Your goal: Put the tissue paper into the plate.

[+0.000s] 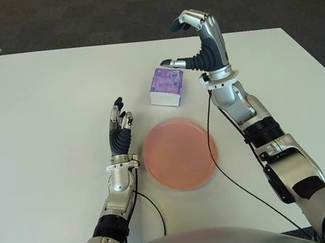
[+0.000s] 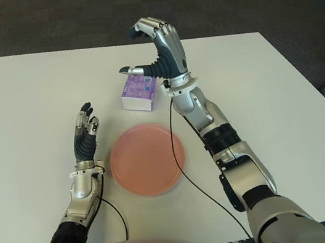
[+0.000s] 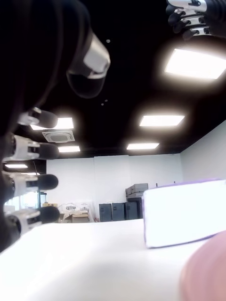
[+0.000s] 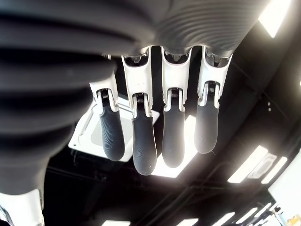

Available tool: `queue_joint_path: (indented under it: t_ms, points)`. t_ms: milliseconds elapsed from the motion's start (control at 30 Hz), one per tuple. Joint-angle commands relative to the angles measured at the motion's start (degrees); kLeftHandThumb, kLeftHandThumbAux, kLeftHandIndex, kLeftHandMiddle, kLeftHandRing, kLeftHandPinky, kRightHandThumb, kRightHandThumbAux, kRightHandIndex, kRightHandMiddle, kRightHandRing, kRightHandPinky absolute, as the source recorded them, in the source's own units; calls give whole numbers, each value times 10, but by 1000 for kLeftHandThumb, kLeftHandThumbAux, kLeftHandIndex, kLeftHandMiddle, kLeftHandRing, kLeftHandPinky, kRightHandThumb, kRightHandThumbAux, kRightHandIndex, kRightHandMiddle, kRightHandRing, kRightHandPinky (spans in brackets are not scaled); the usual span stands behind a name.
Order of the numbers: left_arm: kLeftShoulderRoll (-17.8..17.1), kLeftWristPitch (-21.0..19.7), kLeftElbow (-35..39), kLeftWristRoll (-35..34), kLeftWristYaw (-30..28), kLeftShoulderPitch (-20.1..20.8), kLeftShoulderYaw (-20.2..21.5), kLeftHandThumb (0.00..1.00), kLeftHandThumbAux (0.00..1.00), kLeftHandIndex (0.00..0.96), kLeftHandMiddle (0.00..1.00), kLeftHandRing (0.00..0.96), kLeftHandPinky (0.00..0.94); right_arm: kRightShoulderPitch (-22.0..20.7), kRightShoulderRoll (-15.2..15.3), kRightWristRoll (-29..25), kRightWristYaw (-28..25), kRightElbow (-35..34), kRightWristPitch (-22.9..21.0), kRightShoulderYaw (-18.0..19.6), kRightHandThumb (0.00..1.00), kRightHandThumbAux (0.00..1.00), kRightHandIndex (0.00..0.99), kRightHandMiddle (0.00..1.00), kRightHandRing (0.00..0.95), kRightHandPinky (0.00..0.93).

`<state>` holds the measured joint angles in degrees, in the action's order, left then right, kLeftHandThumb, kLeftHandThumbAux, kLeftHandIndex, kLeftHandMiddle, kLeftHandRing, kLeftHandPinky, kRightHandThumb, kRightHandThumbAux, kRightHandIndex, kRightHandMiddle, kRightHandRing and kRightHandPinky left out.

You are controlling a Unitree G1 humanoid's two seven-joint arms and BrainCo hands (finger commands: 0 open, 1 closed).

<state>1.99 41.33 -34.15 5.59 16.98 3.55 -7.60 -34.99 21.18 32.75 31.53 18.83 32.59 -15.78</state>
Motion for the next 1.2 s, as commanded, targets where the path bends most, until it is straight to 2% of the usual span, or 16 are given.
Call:
queue_joint_path:
  t_ms: [33, 300, 500, 600, 733, 767, 800, 867, 900, 967, 1033, 1067, 1200]
  points:
    - [-33, -9, -113, 26, -11, -95, 6, 0, 349, 0, 0, 0, 0, 46, -11, -9, -36, -24, 10, 0, 749, 709, 440, 883, 873, 863]
    - [-32, -17, -112, 24, -11, -94, 8, 0, 350, 0, 0, 0, 0, 59, 2, -1, -73, -30, 13, 4, 748, 710, 440, 863, 855, 836]
    - [-31, -22, -117, 22, -10, -93, 10, 0, 352, 0, 0, 0, 0, 59, 8, -3, -106, -21, -7, 10, 748, 710, 441, 845, 838, 821]
    - [-30, -17, -126, 19, -16, -89, 10, 0, 356, 0, 0, 0, 0, 9, -3, 27, -94, 91, -22, -7, 748, 709, 441, 832, 825, 811]
    - [-27, -22, -107, 27, -9, -92, 4, 0, 363, 0, 0, 0, 0, -47, -9, 58, -95, 214, -34, -35, 736, 707, 439, 764, 756, 703]
    - [-27, -23, -102, 29, -8, -94, 4, 0, 363, 0, 0, 0, 0, -56, -9, 64, -94, 236, -34, -41, 772, 697, 426, 667, 674, 625]
    - [-27, -24, -100, 29, -7, -95, 3, 0, 362, 0, 0, 0, 0, -66, -9, 73, -93, 259, -35, -49, 786, 693, 422, 633, 645, 597]
    - [-28, -24, -99, 29, -9, -96, 3, 0, 359, 0, 0, 0, 0, -80, -4, 90, -104, 287, -39, -67, 814, 685, 427, 525, 482, 449]
    - [-27, -25, -99, 28, -10, -96, 3, 0, 357, 0, 0, 0, 0, -85, 0, 97, -113, 296, -40, -75, 760, 663, 385, 458, 414, 384]
    - [-29, -22, -104, 25, -13, -96, 4, 0, 352, 0, 0, 0, 0, -94, 6, 110, -133, 307, -43, -90, 596, 613, 261, 279, 228, 194]
    - [-31, -18, -110, 21, -17, -96, 6, 0, 349, 0, 0, 0, 0, -103, 9, 119, -148, 318, -43, -103, 506, 598, 195, 198, 145, 103]
    - [-31, -17, -110, 19, -18, -96, 7, 0, 348, 0, 0, 0, 0, -109, 6, 125, -157, 330, -45, -112, 466, 592, 167, 165, 112, 65]
    - [-30, -13, -111, 12, -26, -98, 8, 0, 341, 0, 0, 0, 0, -130, -17, 143, -178, 398, -51, -146, 324, 587, 58, 65, 30, 17]
